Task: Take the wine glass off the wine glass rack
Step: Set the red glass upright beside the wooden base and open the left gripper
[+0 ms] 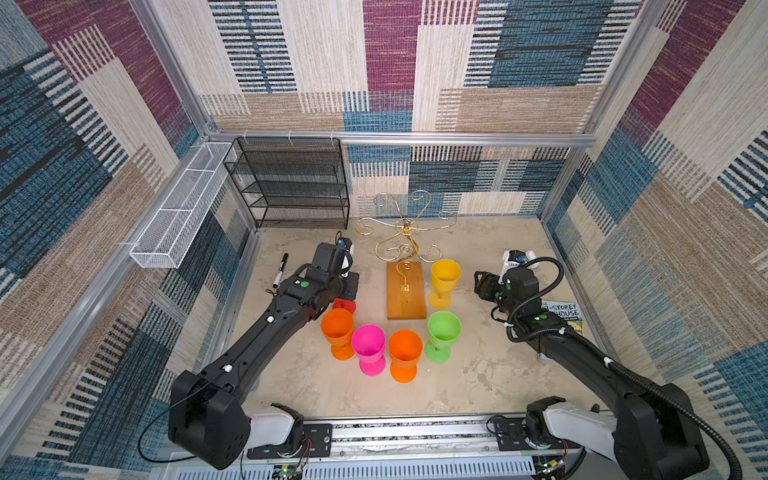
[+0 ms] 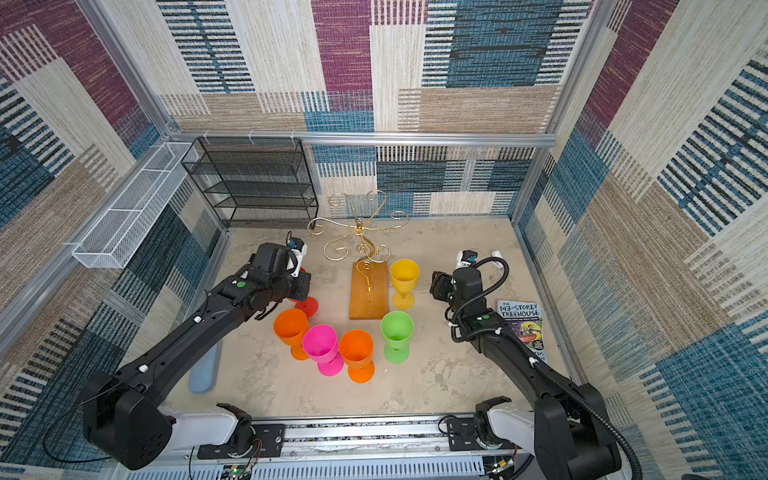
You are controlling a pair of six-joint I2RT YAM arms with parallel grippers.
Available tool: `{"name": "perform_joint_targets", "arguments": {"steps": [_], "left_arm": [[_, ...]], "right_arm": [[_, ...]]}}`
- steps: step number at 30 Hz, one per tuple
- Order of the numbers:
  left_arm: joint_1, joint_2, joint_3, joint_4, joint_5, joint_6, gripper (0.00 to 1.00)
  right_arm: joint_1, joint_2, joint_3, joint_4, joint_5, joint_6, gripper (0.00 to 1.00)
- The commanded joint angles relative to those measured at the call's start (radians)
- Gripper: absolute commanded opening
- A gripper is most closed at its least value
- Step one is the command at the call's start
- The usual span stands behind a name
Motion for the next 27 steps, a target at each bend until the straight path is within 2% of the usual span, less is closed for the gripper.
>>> {"name": "perform_joint_targets", "arguments": {"steps": [1,8,19,27], "left_arm": [[-0.005,0.004,-0.003,0.05,0.0,-0.025,0.0],[-0.011,0.006,-0.016,0.078,0.01,-0.036,0.0],[-0.026,0.021,-0.025,0.075,0.028,-0.065,0.15],[-0.043,0.014,-0.045,0.075,0.024,-0.084,0.2]], "right_arm": [[0.0,-0.005,-0.001,0.009,0.012,0.004,0.65],[0.001,-0.004,-0.002,0.007,0.011,0.007,0.65],[0.001,0.002,-0.003,0.009,0.013,0.007,0.65],[0.0,0.002,-0.002,0.009,0.013,0.006,0.65]]}}
